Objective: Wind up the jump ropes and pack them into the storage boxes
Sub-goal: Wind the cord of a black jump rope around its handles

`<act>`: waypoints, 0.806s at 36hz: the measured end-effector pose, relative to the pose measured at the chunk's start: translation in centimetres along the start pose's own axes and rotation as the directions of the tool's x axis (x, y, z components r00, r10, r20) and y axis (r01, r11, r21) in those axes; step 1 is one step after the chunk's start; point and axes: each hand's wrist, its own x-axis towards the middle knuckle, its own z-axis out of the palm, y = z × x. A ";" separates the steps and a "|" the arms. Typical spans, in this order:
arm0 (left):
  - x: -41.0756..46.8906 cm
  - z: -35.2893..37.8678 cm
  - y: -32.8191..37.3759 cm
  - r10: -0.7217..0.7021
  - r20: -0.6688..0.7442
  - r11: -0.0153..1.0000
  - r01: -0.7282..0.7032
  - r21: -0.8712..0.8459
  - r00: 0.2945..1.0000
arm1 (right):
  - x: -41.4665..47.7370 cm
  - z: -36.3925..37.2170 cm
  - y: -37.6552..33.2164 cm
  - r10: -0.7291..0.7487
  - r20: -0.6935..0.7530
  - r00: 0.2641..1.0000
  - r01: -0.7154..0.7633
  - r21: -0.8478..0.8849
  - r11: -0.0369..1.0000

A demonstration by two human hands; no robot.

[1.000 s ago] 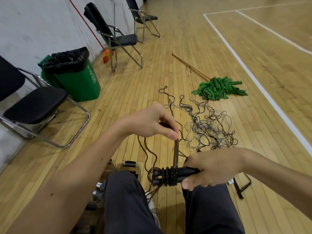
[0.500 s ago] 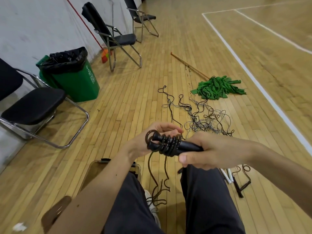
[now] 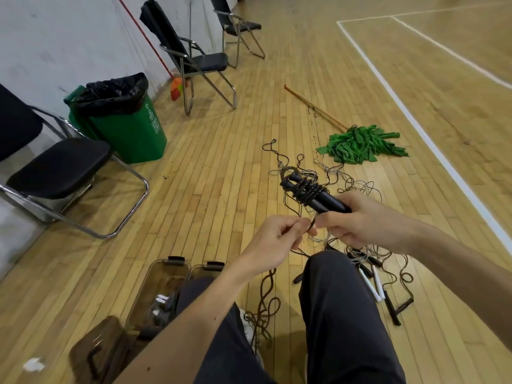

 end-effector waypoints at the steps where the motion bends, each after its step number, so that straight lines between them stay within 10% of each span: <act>1: -0.2 0.2 0.1 -0.014 -0.009 0.999 0.015 0.032 1.000 | 0.1 -0.1 0.2 0.020 -0.019 1.000 -0.020 -0.003 1.000; 11: -1.2 0.1 0.1 0.019 -0.001 0.969 -0.018 0.247 1.000 | 1.0 -0.8 1.6 0.009 -0.098 0.995 -0.020 -0.115 0.993; 22: -1.3 -1.5 1.9 -0.249 0.130 0.953 0.267 -0.145 0.960 | 3.0 -0.9 3.4 -0.102 -0.253 0.962 -0.030 -0.467 0.884; 29: -1.1 -1.1 2.3 -0.262 0.010 0.952 0.256 0.164 0.965 | 4.2 0.2 3.9 -0.084 -0.354 0.931 -0.121 -0.518 0.847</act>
